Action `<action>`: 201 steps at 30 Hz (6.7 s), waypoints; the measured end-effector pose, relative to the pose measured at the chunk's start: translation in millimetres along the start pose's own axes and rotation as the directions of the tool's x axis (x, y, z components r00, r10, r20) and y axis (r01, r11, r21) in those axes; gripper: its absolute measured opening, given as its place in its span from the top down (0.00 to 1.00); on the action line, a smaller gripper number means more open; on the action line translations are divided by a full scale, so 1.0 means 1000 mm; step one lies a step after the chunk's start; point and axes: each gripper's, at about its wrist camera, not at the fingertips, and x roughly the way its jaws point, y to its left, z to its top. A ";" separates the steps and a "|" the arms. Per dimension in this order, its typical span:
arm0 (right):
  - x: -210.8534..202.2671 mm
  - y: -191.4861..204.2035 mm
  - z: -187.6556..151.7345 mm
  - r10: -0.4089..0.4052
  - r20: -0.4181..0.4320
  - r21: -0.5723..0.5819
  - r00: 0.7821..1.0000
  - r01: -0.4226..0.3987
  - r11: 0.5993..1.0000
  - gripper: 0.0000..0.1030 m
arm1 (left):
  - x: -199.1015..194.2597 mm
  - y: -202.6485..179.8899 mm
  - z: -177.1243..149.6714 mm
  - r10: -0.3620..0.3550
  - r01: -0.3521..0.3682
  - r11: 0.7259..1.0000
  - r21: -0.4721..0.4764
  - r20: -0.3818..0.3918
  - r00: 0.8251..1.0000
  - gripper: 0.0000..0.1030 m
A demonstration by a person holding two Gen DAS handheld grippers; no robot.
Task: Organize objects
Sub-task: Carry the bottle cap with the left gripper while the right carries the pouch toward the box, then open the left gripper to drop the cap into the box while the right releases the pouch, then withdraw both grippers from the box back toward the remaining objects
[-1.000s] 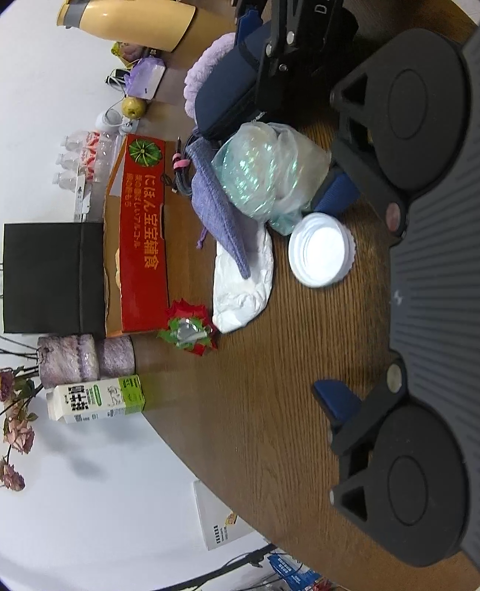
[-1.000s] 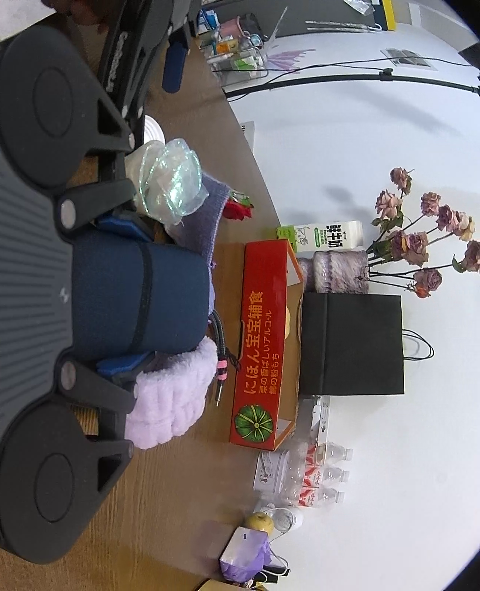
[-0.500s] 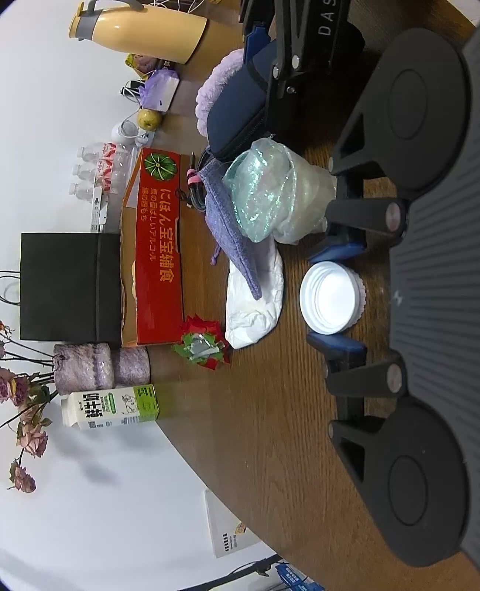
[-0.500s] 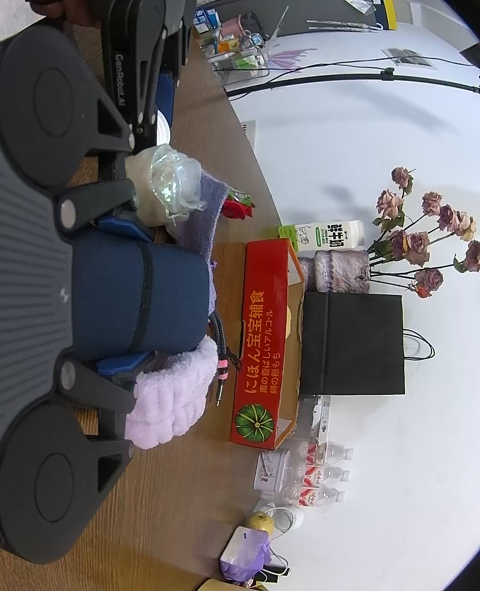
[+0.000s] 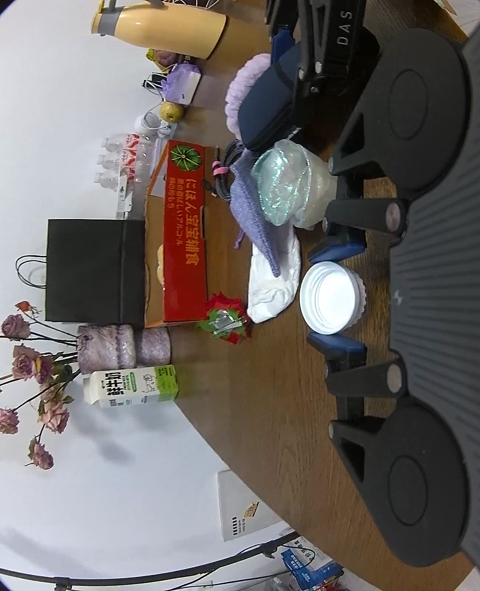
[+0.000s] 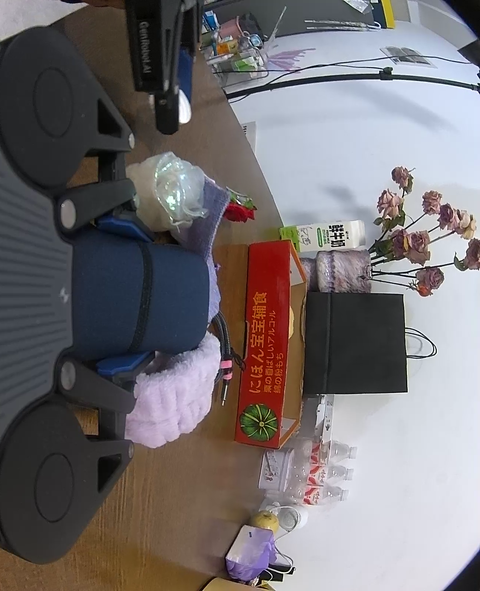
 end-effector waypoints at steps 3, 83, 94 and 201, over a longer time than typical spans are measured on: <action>-0.006 0.002 0.002 -0.004 0.010 -0.006 1.000 0.004 1.000 0.42 | -0.007 0.001 0.002 0.002 -0.002 1.000 -0.002 0.014 1.000 0.60; 0.115 -0.086 0.184 -0.043 0.160 0.066 0.986 0.032 0.997 0.42 | 0.148 -0.044 0.212 -0.036 0.055 0.991 -0.120 0.158 0.987 0.60; 0.150 -0.101 0.209 -0.034 0.162 0.102 0.986 0.018 0.995 0.42 | 0.182 -0.039 0.236 -0.011 0.034 0.988 -0.151 0.156 0.988 0.60; 0.041 -0.079 0.188 -0.108 0.128 0.097 0.986 0.096 0.991 0.00 | 0.064 -0.026 0.197 0.038 -0.026 0.993 -0.113 0.106 0.994 0.00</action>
